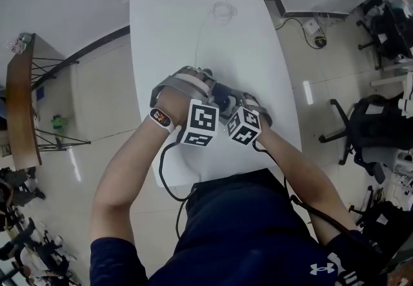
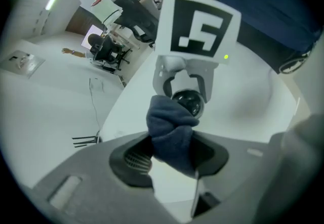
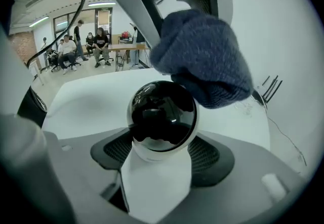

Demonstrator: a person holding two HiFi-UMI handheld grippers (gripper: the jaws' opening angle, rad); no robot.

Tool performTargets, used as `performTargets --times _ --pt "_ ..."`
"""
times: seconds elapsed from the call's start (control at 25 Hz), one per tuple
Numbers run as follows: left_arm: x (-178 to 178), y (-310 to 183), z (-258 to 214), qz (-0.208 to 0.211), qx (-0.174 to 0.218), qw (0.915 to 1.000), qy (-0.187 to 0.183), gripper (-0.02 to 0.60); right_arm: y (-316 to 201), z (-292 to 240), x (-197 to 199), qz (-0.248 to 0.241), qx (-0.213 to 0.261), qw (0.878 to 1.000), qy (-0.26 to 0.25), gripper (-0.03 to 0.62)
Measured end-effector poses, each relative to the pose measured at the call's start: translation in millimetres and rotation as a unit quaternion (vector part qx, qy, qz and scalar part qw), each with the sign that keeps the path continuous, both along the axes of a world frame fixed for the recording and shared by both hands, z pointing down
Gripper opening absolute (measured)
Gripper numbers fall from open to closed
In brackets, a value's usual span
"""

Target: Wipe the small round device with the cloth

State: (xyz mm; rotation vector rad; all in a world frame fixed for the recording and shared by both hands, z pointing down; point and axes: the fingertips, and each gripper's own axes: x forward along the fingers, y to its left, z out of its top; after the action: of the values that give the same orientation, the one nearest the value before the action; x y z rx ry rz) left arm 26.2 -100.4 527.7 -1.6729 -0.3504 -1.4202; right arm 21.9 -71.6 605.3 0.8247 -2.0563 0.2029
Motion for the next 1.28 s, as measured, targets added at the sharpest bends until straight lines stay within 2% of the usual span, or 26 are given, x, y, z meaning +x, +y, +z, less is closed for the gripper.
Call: performTargets --times 0.32,0.52,0.72,0.84,0.92,1.0,1.08,1.16,1.28 --pt "-16.6 -16.6 60.7 -0.004 -0.061 0.9973 -0.041 0.18 1.9 1.6 1.0 0.001 0.0 1.0 -0.004 0.35" --pt "-27.4 -14.9 100.2 -0.001 -0.062 0.9965 -0.055 0.179 2.5 3.4 2.0 0.004 -0.003 1.0 -0.007 0.35" --pt "-26.1 -18.6 110.8 -0.012 -0.03 0.999 -0.031 0.179 2.6 5.3 3.1 0.007 -0.003 1.0 -0.008 0.35" --pt "-30.3 -32.3 83.2 -0.062 -0.016 0.9979 0.015 0.181 2.8 6.0 2.7 0.005 -0.007 1.0 -0.005 0.35" --pt "-32.1 -38.5 44.7 -0.115 -0.02 0.9907 0.07 0.181 2.6 6.4 3.2 0.002 -0.008 1.0 -0.004 0.35" --pt "-31.3 -26.7 3.6 -0.163 -0.051 0.9771 0.127 0.183 3.1 6.9 4.6 0.001 -0.008 1.0 -0.004 0.35" --pt "-27.3 -1.7 -25.3 -0.194 -0.091 0.9614 0.172 0.183 3.5 7.5 6.0 0.002 -0.009 1.0 -0.004 0.35" --pt "-23.2 20.7 -31.1 -0.223 -0.119 0.9462 0.201 0.183 3.3 8.1 6.3 0.004 -0.01 1.0 -0.004 0.35" --pt "-15.3 39.5 -13.5 -0.269 -0.137 0.9288 0.216 0.183 2.0 8.8 5.4 0.006 -0.011 1.0 -0.004 0.35"
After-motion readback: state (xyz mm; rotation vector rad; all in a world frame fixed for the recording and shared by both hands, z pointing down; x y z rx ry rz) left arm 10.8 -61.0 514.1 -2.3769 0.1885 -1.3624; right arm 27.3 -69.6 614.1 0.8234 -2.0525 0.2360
